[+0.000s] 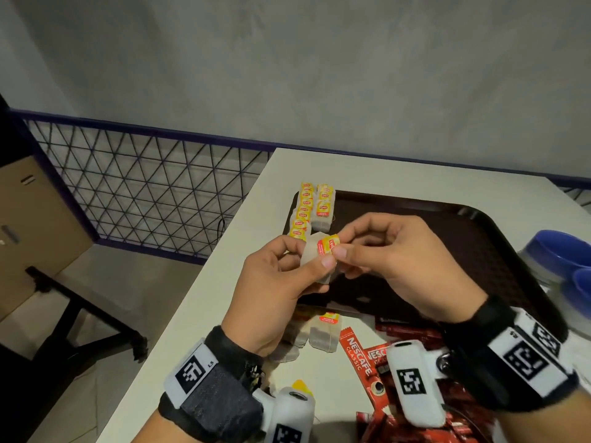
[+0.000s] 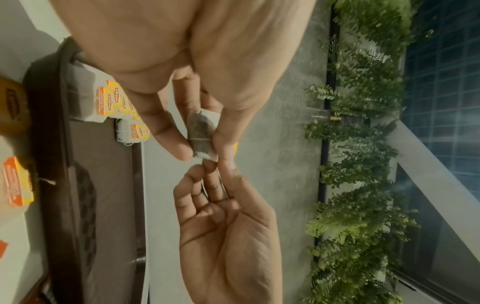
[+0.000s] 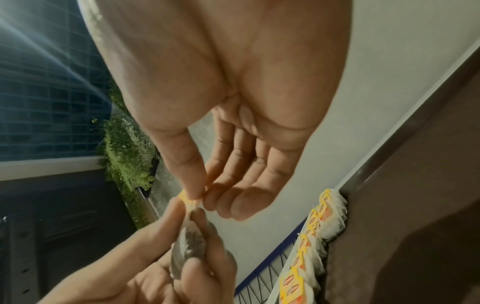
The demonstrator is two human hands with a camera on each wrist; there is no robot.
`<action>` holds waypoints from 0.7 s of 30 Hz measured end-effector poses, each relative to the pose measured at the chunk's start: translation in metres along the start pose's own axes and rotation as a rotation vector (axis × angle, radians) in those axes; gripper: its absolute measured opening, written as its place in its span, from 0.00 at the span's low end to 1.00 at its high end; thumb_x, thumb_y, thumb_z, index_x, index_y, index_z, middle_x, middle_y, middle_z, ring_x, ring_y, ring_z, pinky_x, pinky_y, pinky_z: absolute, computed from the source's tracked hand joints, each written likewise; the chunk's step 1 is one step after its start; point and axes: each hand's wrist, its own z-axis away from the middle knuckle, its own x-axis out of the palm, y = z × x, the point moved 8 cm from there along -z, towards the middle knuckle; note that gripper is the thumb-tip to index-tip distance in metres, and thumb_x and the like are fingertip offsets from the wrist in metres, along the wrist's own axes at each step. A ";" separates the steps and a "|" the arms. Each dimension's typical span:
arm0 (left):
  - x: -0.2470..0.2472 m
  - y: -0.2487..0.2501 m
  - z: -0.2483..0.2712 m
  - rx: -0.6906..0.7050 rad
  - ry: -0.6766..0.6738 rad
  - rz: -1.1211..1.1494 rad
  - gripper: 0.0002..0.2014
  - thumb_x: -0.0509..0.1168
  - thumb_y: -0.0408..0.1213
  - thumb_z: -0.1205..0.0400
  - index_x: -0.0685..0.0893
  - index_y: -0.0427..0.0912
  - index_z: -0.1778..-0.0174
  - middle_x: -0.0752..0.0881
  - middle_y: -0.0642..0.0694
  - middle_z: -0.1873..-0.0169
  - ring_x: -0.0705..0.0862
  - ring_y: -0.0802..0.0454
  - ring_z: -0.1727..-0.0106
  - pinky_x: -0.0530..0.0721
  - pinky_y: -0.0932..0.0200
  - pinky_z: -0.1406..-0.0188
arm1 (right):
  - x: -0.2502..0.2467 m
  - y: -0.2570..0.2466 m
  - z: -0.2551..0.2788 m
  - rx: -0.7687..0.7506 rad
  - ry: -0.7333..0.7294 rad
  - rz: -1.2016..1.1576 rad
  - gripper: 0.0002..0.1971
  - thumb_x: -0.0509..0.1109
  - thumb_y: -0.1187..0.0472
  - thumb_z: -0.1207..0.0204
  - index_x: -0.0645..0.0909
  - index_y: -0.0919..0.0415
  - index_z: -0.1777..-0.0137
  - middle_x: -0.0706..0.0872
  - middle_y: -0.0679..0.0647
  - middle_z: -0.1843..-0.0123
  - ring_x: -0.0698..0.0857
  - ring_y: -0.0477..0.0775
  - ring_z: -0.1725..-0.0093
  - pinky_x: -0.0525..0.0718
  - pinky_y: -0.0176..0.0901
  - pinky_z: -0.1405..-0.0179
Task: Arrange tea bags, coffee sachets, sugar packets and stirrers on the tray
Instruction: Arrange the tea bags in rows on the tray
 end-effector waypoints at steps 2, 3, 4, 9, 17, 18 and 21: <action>0.002 -0.001 0.000 -0.011 -0.010 0.024 0.16 0.77 0.38 0.27 0.83 0.33 0.50 0.93 0.35 0.57 0.92 0.45 0.57 0.90 0.56 0.58 | -0.004 0.000 0.003 -0.019 0.027 0.013 0.07 0.82 0.66 0.26 0.91 0.65 0.49 0.94 0.64 0.56 0.93 0.59 0.58 0.93 0.45 0.54; 0.003 -0.001 0.000 -0.018 -0.014 0.042 0.15 0.76 0.38 0.26 0.83 0.33 0.51 0.92 0.37 0.60 0.91 0.46 0.58 0.90 0.55 0.58 | -0.006 -0.001 0.003 -0.028 0.041 0.012 0.06 0.82 0.66 0.25 0.92 0.64 0.49 0.94 0.63 0.57 0.94 0.58 0.59 0.93 0.45 0.54; 0.003 -0.001 0.000 -0.022 -0.016 0.053 0.14 0.75 0.39 0.25 0.84 0.33 0.52 0.91 0.38 0.62 0.90 0.47 0.59 0.90 0.55 0.59 | -0.007 -0.001 0.004 -0.035 0.050 0.011 0.06 0.81 0.66 0.25 0.92 0.63 0.49 0.94 0.62 0.57 0.94 0.58 0.59 0.93 0.44 0.54; 0.000 -0.001 -0.001 -0.013 0.013 0.014 0.11 0.72 0.38 0.21 0.87 0.33 0.52 0.93 0.34 0.55 0.92 0.43 0.55 0.92 0.54 0.59 | -0.011 -0.005 0.007 -0.085 0.073 0.091 0.05 0.80 0.63 0.22 0.95 0.54 0.49 0.95 0.54 0.56 0.94 0.55 0.55 0.94 0.46 0.52; -0.006 0.002 0.001 0.041 0.058 -0.150 0.09 0.71 0.35 0.16 0.92 0.36 0.44 0.95 0.39 0.52 0.94 0.41 0.51 0.93 0.52 0.56 | -0.012 -0.008 0.009 -0.119 0.100 0.183 0.07 0.79 0.60 0.20 0.94 0.46 0.47 0.95 0.42 0.53 0.93 0.47 0.51 0.94 0.44 0.49; -0.007 0.002 0.000 0.044 0.062 -0.156 0.10 0.71 0.35 0.16 0.92 0.37 0.43 0.95 0.40 0.52 0.95 0.41 0.50 0.93 0.52 0.56 | -0.014 -0.008 0.009 -0.120 0.105 0.185 0.07 0.79 0.60 0.20 0.94 0.46 0.48 0.95 0.41 0.53 0.93 0.47 0.51 0.94 0.46 0.48; -0.006 0.001 0.000 0.042 0.056 -0.156 0.11 0.71 0.34 0.16 0.92 0.37 0.39 0.95 0.41 0.50 0.95 0.43 0.49 0.93 0.52 0.55 | -0.015 -0.008 0.009 -0.123 0.108 0.185 0.07 0.79 0.60 0.21 0.94 0.46 0.48 0.95 0.43 0.54 0.93 0.50 0.52 0.94 0.49 0.49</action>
